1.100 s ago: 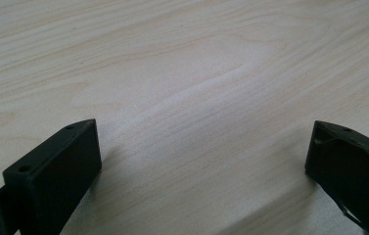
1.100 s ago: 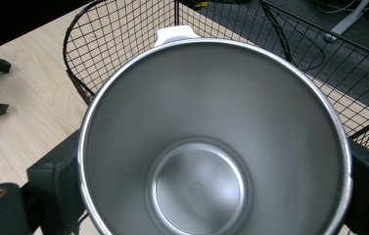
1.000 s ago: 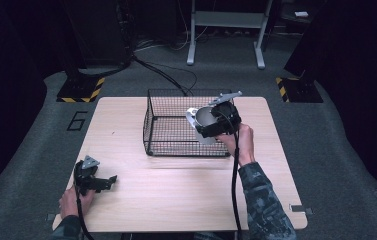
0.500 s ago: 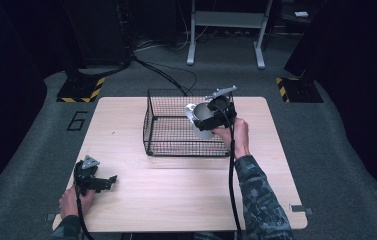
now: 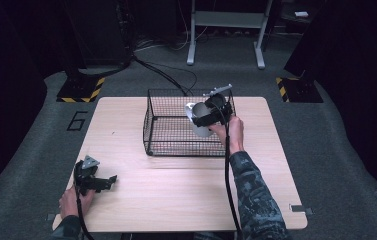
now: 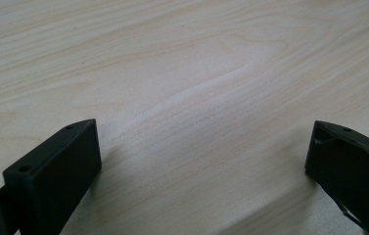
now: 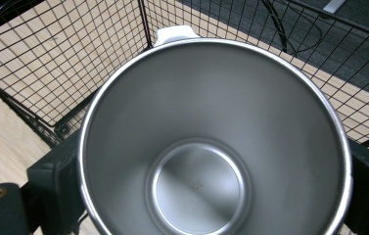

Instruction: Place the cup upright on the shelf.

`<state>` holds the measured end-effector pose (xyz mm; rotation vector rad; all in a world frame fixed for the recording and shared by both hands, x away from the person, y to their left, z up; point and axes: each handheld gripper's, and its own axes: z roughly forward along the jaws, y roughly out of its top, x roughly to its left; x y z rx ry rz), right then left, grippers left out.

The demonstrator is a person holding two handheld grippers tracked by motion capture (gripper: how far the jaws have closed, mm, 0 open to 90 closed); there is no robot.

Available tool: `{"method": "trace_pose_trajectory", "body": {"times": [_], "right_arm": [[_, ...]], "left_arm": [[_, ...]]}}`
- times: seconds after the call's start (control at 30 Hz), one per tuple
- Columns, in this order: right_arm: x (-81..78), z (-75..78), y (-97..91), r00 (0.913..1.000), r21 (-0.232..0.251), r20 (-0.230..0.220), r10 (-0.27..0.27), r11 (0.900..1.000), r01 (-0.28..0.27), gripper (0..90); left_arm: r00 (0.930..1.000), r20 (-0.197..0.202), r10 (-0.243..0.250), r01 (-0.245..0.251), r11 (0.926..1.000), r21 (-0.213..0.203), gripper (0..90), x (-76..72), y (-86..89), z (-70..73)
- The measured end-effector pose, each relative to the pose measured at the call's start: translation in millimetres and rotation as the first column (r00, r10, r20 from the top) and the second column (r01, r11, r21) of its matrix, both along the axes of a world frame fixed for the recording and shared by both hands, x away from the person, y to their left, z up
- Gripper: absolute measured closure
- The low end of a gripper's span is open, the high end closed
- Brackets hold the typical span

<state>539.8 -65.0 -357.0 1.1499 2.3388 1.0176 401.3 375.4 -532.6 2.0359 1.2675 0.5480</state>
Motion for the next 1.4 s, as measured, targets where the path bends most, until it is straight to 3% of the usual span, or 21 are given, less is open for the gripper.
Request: {"method": "trace_pose_trajectory", "body": {"times": [0.43,1.4], "right_arm": [[17.7,-18.2,10.4,0.9989,0.015,-0.04,-0.024,0.9996,0.025,6.6],[47.5,-59.9,31.5,0.9909,-0.031,-0.12,-0.06,0.9979,0.057,6.6]], "left_arm": [[1.0,0.0,0.0,0.0,1.0,0.0,0.1,0.0,0.0,0.0],[1.0,0.001,0.001,-0.001,1.0,0.0,0.1,0.1,0.0,0.0]]}}
